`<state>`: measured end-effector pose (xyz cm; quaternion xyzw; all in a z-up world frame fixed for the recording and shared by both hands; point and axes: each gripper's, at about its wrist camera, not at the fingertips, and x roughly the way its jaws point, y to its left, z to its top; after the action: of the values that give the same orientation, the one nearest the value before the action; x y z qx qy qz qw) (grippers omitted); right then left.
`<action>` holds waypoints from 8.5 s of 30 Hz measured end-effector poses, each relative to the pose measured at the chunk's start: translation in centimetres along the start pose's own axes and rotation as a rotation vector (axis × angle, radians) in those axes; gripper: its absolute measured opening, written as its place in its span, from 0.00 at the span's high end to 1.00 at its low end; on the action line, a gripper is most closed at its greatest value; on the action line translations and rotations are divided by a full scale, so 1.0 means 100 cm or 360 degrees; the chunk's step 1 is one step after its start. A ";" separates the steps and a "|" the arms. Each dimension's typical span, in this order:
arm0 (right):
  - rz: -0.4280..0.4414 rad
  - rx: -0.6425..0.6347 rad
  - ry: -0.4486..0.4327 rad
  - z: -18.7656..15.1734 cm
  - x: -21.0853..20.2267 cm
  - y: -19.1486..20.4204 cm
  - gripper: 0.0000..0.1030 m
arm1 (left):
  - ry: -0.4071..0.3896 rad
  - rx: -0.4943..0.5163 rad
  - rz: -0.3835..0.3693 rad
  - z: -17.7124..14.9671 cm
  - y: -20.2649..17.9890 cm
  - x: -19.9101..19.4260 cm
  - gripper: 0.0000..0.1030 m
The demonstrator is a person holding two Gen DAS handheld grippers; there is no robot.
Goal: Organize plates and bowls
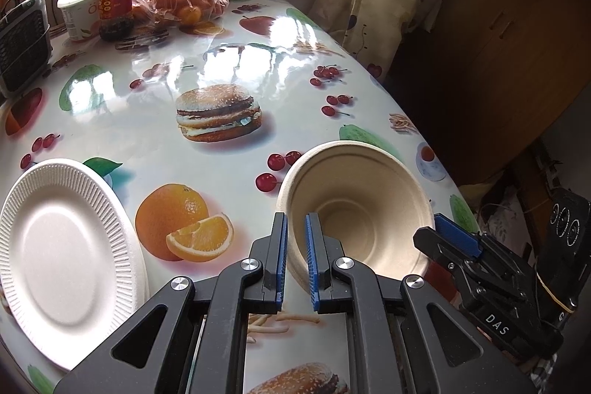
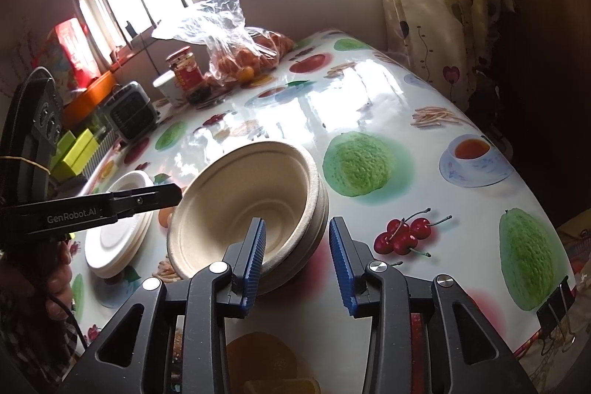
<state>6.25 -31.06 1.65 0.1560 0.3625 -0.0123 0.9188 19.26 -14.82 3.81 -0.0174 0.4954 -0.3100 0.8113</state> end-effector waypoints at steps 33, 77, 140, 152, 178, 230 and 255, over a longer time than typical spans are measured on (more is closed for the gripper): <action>0.0147 0.0116 -0.0002 -0.005 0.002 -0.003 0.50 | -0.0057 -0.0146 -0.0129 -0.010 0.005 0.006 0.63; 0.0103 0.0201 0.0019 -0.007 0.010 -0.013 0.71 | -0.0010 -0.0229 -0.0144 -0.013 0.012 0.019 0.84; 0.0501 -0.0144 0.0131 0.035 0.061 0.133 0.71 | -0.0351 -0.0557 0.0196 -0.040 0.115 -0.099 0.84; 0.0585 -0.0239 0.0189 0.035 0.081 0.174 0.71 | -0.0389 -0.0657 0.0289 -0.054 0.146 -0.118 0.84; 0.0601 -0.0287 0.0311 0.036 0.121 0.202 0.71 | -0.0355 -0.0758 0.0320 -0.064 0.183 -0.114 0.84; 0.0511 -0.0418 0.0128 0.011 0.068 0.192 0.47 | -0.0445 -0.0562 0.0581 -0.105 0.152 -0.143 0.56; 0.0224 -0.0613 0.0172 -0.066 0.056 0.174 0.36 | -0.0363 -0.0434 0.0865 -0.177 0.121 -0.109 0.54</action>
<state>8.34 -12.04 -1.79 0.0028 0.3951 0.1298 0.9094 7.29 5.52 -0.59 -0.0277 0.4248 -0.0090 0.9048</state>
